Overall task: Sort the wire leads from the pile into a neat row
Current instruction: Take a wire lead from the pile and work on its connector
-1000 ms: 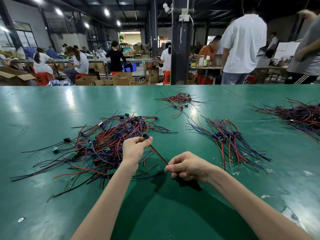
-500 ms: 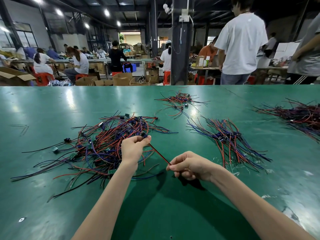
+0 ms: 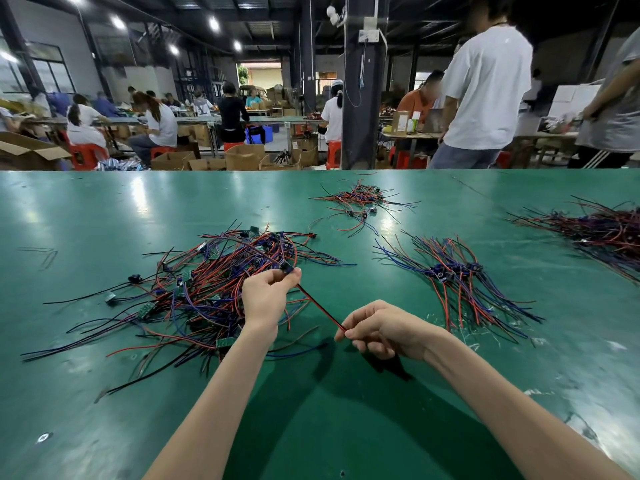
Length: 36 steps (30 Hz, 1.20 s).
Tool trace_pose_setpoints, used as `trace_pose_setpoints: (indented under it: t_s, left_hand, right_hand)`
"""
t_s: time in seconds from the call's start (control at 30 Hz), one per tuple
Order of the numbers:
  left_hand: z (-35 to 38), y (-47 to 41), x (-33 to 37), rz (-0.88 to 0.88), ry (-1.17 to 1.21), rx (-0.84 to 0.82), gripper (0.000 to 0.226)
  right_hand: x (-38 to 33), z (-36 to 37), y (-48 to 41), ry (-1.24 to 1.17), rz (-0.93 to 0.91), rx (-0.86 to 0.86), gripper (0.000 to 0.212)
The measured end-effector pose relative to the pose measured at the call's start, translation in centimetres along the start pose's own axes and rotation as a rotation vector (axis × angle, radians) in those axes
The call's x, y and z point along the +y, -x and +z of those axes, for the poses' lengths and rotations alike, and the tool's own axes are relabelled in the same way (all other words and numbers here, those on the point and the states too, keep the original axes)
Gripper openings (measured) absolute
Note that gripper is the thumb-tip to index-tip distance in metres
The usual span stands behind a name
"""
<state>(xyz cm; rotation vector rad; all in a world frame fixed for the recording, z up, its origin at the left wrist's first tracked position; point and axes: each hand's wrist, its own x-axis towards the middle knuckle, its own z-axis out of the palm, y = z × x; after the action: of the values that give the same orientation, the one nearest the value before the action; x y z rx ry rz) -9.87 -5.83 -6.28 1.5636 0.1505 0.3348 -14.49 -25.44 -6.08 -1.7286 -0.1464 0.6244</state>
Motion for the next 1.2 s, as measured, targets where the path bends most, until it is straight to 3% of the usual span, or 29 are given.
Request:
trace_pose_setpoints:
  t_s: [0.17,0.33,0.47,0.53,0.77,0.93,1.2]
  left_hand:
    - [0.0,-0.1,0.0,-0.02,0.014,-0.009,0.022]
    - [-0.2,-0.4,0.3,-0.18,0.186,-0.047,0.022]
    - [-0.1,-0.2,0.6,-0.273,0.309,-0.115,0.018]
    - [0.1,0.1,0.8,-0.291,0.329,-0.183,0.015]
    - [2.3,2.8,0.3,-0.17,0.177,-0.469,0.028]
    - [2.8,3.3,-0.3,-0.083,0.064,-0.496,0.028]
    - [3.3,3.7,-1.4,0.017,-0.034,-0.454,0.012]
  right_hand:
    - [0.0,-0.1,0.0,-0.016,-0.019,0.033,0.019]
    - [-0.4,-0.5,0.5,0.025,-0.044,-0.03,0.014]
    - [-0.7,-1.0,0.4,0.068,0.011,-0.038,0.062]
    - [-0.7,-1.5,0.3,0.051,-0.013,-0.009,0.072]
    - [-0.2,-0.4,0.1,0.015,-0.166,0.17,0.043]
    - [0.0,0.2,-0.2,-0.045,-0.22,0.219,0.013]
    - [0.4,0.3,-0.8,-0.076,-0.15,0.224,0.022]
